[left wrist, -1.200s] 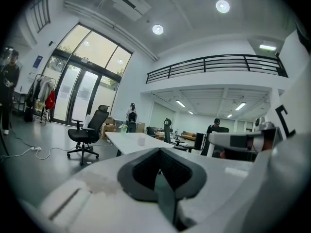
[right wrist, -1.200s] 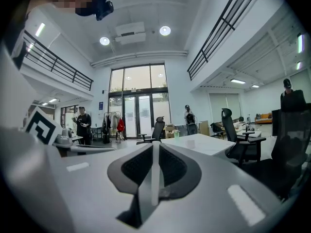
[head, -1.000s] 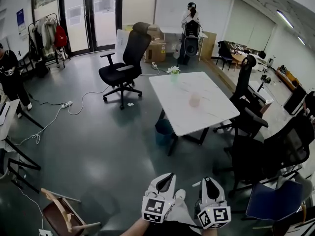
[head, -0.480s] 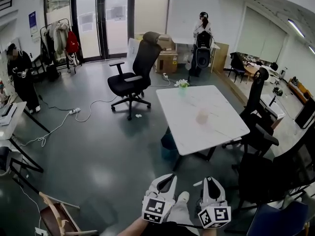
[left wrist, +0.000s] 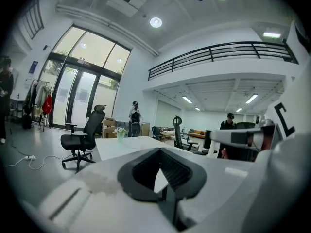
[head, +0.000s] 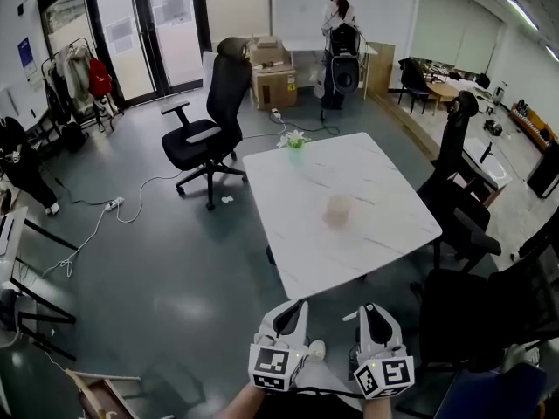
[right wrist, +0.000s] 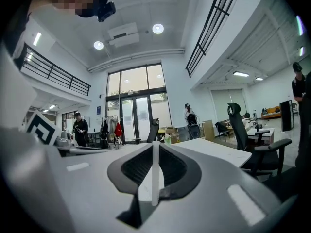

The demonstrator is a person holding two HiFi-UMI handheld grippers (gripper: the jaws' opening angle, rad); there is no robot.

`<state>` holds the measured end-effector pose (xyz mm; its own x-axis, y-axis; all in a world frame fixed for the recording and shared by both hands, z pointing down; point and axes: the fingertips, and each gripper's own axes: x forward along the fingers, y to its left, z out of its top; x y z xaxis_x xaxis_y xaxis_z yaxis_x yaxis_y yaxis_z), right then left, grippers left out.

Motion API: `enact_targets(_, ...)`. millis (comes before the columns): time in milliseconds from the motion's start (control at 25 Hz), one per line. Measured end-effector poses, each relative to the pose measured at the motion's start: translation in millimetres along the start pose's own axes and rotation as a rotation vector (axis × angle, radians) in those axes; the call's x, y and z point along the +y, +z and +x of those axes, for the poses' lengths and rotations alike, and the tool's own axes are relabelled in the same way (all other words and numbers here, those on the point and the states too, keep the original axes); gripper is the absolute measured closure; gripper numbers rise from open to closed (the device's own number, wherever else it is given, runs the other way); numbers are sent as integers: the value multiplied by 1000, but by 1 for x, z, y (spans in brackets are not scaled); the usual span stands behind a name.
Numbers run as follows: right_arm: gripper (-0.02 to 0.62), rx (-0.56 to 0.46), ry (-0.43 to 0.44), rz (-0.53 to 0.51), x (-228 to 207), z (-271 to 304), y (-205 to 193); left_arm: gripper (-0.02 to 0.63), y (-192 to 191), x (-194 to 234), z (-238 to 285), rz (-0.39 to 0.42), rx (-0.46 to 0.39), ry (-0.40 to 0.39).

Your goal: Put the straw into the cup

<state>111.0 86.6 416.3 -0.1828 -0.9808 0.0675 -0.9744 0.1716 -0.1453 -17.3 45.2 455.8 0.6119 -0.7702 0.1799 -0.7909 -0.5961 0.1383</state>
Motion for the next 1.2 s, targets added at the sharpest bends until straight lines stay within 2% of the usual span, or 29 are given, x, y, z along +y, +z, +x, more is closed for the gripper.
enact_targets(200,556,45,17,21,-48,53,-4,604,-11,2,68,-13,59,13)
enact_targets(400,555,62,68,42,-77,97,8,604,3,0,117,-4,82,35)
enact_targets(760,555,97,109,109,-93,144,-3,604,1,18,149,23,146,74)
enact_targets(1200,555,93,88,100,-109,193,5,604,3,34,197,22,165,30)
